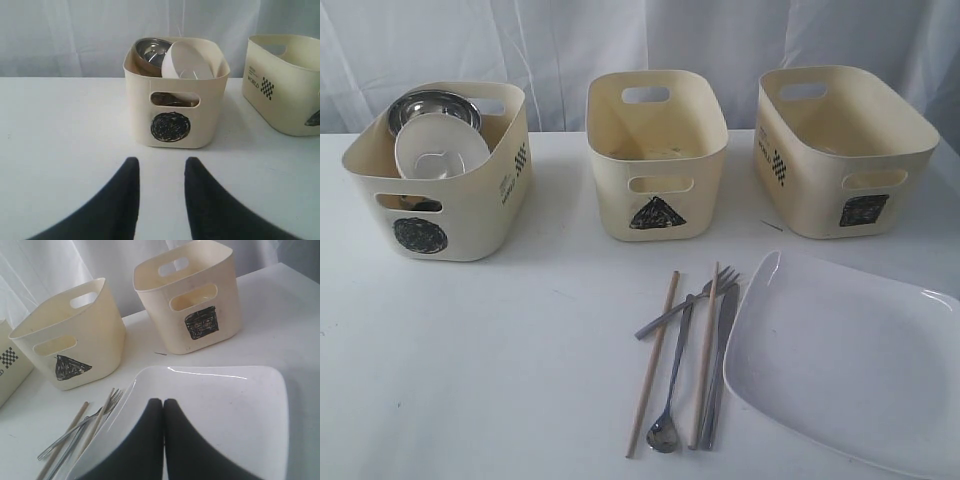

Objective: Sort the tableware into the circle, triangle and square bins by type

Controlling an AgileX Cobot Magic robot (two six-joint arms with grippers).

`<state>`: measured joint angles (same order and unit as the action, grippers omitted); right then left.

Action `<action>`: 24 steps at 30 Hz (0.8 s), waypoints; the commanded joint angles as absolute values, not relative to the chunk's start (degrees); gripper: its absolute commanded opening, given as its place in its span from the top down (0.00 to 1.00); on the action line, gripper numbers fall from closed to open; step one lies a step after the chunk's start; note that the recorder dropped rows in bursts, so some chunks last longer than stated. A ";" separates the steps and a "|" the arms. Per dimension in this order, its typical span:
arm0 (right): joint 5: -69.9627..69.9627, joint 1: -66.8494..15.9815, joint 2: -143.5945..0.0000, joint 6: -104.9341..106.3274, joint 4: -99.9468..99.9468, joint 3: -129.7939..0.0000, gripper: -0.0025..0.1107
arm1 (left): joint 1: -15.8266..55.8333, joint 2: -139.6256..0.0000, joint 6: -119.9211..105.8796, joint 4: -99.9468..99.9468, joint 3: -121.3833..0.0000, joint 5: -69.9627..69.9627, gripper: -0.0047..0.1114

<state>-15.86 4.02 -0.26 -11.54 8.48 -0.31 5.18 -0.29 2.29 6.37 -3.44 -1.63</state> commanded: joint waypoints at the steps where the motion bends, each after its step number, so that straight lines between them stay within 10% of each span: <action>1: -15.38 3.79 0.00 -11.55 8.32 0.00 0.98 | 5.34 0.00 2.66 5.86 -3.38 -2.30 0.65; 24: -15.38 3.79 0.00 -12.63 8.32 0.00 0.98 | 5.34 0.00 1.33 5.86 0.00 -4.32 0.65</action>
